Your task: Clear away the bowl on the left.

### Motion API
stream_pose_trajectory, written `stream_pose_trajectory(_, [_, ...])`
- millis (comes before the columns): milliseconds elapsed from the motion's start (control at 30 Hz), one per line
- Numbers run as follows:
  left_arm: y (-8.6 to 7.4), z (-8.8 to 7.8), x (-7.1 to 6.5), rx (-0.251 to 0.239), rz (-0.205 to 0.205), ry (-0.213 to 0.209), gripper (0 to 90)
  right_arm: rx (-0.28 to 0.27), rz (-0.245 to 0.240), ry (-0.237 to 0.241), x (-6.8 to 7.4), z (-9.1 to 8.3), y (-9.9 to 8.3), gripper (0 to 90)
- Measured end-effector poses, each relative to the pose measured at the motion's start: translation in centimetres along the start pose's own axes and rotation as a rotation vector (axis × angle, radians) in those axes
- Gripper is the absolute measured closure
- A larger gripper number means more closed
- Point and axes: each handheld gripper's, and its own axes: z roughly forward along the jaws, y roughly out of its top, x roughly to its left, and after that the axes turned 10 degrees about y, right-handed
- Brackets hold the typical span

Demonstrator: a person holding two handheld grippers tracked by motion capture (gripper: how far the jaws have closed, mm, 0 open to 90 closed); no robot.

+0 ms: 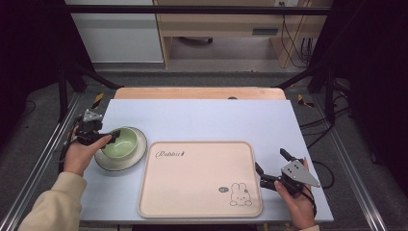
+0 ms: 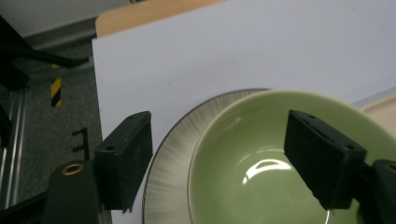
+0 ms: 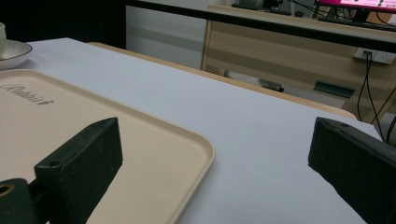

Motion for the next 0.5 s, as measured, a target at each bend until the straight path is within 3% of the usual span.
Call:
stream_pose_trajectory(300, [-1.2,0.9,0.6,0.116,-0.019,0.004,40.4,0.002,0.0,0.002,0.0,0.0,0.0,3.1])
stream_pose_trajectory(500, [-1.7,1.4,1.0,0.16,-0.039,0.005,49.9,0.005,0.0,0.005,0.0,0.1,0.0,3.1])
